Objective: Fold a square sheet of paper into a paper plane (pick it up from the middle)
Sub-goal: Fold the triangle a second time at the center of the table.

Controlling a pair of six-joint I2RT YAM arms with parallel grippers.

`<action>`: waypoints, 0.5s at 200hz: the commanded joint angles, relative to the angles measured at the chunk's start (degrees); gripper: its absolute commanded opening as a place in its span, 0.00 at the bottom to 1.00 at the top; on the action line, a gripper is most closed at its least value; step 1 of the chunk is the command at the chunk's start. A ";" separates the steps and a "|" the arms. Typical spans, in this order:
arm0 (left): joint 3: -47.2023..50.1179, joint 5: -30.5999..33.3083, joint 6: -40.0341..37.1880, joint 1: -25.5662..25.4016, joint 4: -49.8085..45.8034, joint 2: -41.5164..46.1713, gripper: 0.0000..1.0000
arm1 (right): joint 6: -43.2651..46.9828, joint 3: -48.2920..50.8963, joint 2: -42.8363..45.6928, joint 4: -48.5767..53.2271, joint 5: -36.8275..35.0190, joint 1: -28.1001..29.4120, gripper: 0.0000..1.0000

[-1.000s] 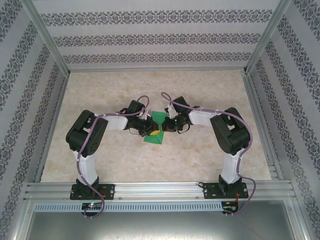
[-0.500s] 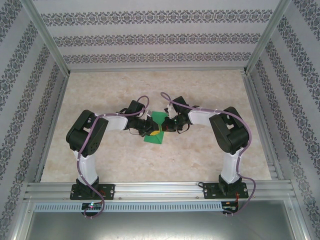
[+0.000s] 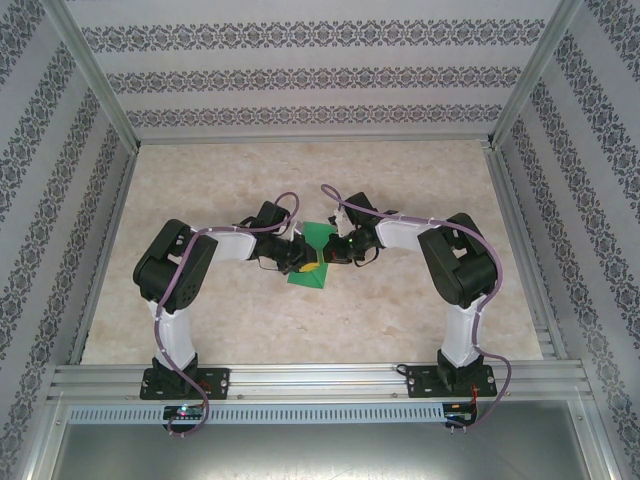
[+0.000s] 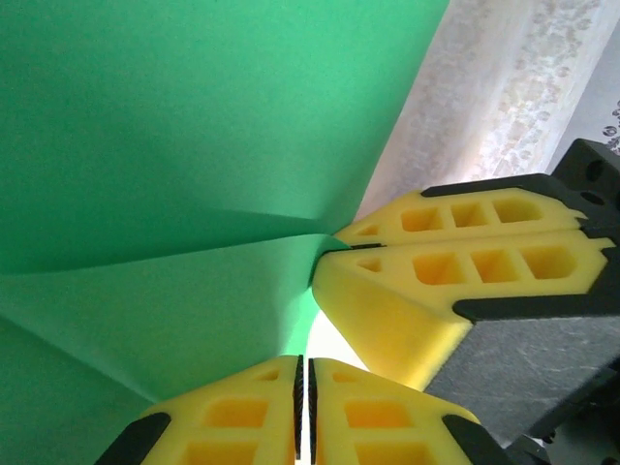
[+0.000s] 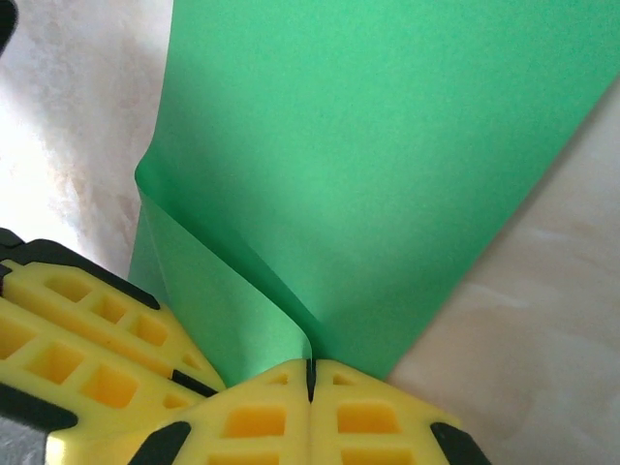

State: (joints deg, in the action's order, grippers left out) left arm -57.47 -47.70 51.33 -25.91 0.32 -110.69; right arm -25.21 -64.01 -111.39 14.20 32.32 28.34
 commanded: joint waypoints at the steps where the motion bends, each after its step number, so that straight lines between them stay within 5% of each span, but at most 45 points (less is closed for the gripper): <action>1: 0.08 0.78 -1.36 -0.65 -2.78 -1.32 0.14 | 1.22 -0.80 -0.80 1.44 -1.53 -0.30 0.00; 100: -0.14 1.31 -1.84 -0.64 -4.21 -2.59 0.14 | 1.31 -0.73 -0.75 1.93 -2.04 -0.30 0.00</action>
State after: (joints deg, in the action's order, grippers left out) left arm -57.47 -47.51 50.92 -25.91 -0.89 -111.57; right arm -25.08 -64.01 -111.39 14.41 32.18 28.34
